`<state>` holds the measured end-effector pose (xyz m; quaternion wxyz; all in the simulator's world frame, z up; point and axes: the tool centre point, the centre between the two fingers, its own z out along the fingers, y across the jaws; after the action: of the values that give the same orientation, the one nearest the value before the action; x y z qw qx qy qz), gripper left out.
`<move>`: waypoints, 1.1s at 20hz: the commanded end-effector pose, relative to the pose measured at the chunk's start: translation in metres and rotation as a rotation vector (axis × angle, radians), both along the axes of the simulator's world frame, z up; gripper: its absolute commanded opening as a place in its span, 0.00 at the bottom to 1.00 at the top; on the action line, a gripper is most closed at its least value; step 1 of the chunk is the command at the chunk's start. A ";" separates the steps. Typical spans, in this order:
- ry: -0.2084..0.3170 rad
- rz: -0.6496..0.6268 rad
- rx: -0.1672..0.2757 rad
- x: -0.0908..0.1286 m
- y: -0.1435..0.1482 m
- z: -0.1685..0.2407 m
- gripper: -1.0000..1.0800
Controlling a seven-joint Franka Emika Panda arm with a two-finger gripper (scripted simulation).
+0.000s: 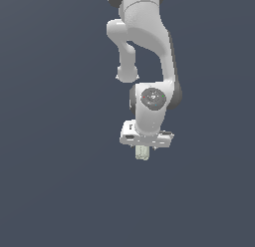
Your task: Pick up the object and move it to a goal position.
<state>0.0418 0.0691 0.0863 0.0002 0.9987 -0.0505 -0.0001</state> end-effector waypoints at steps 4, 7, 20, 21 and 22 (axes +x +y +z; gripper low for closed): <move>0.000 -0.002 0.000 -0.001 0.000 -0.024 0.96; 0.000 -0.002 0.000 -0.001 0.000 -0.038 0.96; 0.000 -0.003 0.000 0.001 0.001 -0.046 0.00; 0.000 -0.003 0.000 0.001 0.001 -0.046 0.00; 0.000 -0.003 0.000 0.001 0.001 -0.046 0.00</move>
<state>0.0425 0.0693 0.0407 0.0001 0.9986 -0.0522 0.0001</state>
